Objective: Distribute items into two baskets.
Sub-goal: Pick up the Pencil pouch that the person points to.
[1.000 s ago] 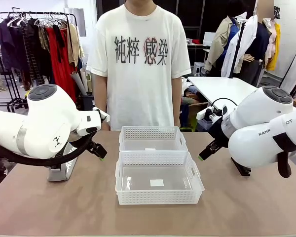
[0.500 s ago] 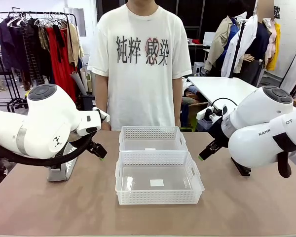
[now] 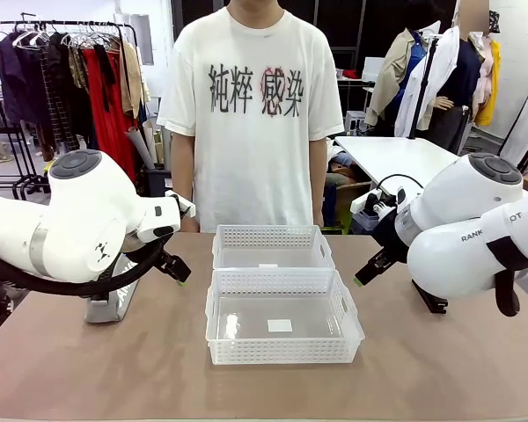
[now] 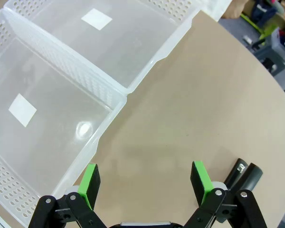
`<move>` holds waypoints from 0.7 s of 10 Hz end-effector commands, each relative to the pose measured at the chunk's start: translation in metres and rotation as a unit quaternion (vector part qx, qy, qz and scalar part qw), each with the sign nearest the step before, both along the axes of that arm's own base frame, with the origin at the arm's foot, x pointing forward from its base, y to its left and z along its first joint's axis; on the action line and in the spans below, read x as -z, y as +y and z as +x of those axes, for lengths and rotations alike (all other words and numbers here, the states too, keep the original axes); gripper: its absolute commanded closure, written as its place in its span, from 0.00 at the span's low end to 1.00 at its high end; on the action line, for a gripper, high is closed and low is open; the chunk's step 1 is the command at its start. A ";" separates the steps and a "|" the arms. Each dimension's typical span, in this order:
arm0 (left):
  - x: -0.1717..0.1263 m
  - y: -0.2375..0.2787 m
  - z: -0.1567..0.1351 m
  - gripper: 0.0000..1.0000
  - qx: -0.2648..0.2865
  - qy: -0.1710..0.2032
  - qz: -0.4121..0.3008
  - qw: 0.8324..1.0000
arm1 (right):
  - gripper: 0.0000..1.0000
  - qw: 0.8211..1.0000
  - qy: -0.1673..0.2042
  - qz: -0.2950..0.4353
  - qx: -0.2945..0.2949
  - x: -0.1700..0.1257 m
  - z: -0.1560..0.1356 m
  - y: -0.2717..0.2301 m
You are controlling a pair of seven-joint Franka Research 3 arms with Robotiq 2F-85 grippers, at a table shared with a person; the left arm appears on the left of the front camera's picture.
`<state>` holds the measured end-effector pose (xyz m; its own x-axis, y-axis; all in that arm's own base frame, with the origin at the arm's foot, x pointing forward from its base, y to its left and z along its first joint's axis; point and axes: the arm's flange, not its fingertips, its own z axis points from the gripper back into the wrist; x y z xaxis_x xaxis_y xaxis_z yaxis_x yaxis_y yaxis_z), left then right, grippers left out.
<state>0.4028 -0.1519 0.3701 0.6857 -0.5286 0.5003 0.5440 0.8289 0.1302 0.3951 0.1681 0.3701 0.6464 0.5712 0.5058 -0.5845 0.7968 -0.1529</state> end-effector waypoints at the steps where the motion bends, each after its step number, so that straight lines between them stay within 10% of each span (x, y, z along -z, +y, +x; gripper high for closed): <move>1: 0.000 0.000 0.000 0.00 0.000 0.000 0.000 1.000 | 0.00 1.000 0.000 0.000 0.000 0.000 0.000 0.000; 7: 0.000 0.000 0.000 0.00 0.000 0.000 0.000 1.000 | 0.00 1.000 0.000 0.000 0.000 0.000 0.000 0.000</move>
<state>0.4028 -0.1519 0.3701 0.6857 -0.5287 0.5003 0.5440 0.8289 0.1302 0.3951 0.1681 0.3701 0.6464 0.5712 0.5058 -0.5845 0.7968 -0.1529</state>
